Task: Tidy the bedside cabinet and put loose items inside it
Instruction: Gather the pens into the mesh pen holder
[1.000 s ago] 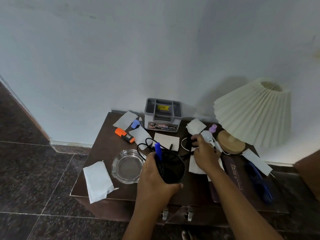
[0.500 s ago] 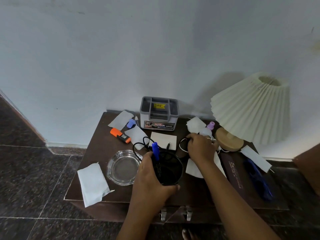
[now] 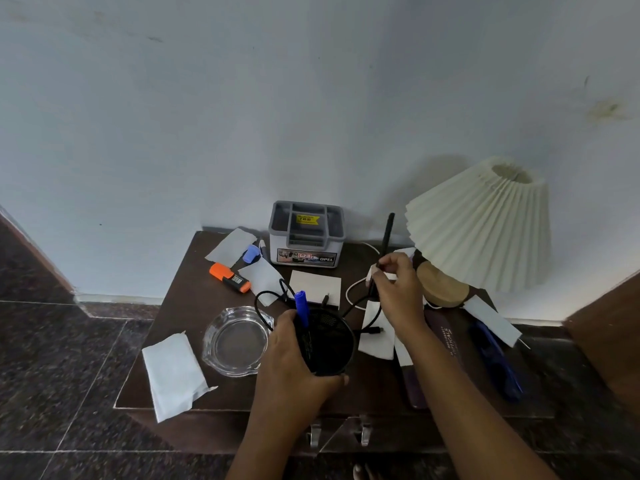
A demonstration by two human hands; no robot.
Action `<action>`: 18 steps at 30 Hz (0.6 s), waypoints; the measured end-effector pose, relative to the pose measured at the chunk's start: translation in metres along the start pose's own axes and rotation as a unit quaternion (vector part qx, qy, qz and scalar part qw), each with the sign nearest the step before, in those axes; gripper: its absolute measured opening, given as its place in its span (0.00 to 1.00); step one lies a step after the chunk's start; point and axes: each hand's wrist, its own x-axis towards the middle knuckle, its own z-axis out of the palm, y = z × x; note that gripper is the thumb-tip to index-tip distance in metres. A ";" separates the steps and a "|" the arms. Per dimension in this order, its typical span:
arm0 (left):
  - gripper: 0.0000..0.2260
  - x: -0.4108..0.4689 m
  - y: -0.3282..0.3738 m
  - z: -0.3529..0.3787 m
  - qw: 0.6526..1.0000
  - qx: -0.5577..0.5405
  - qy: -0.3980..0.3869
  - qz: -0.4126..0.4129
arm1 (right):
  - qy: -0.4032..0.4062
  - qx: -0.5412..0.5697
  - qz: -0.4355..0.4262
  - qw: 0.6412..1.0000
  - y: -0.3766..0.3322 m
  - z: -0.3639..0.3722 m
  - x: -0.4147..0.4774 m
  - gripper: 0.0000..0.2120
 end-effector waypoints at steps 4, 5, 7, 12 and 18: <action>0.46 0.001 -0.002 0.000 1.000 -0.007 0.001 -0.002 | -0.039 0.166 0.036 0.985 -0.031 -0.002 -0.004 0.12; 0.46 0.001 -0.003 -0.001 1.000 -0.009 0.002 -0.002 | -0.066 0.173 0.035 0.982 -0.041 -0.005 -0.005 0.12; 0.46 0.001 -0.004 -0.001 1.000 -0.011 0.002 -0.004 | -0.151 0.130 0.026 0.980 -0.062 -0.012 -0.009 0.11; 0.46 0.002 -0.005 -0.002 1.000 -0.019 0.005 -0.013 | -0.310 -0.104 -0.099 0.940 -0.124 -0.042 -0.024 0.04; 0.46 0.001 -0.003 -0.003 1.000 -0.020 0.004 -0.015 | -0.393 -0.225 -0.126 0.883 -0.159 -0.064 -0.040 0.04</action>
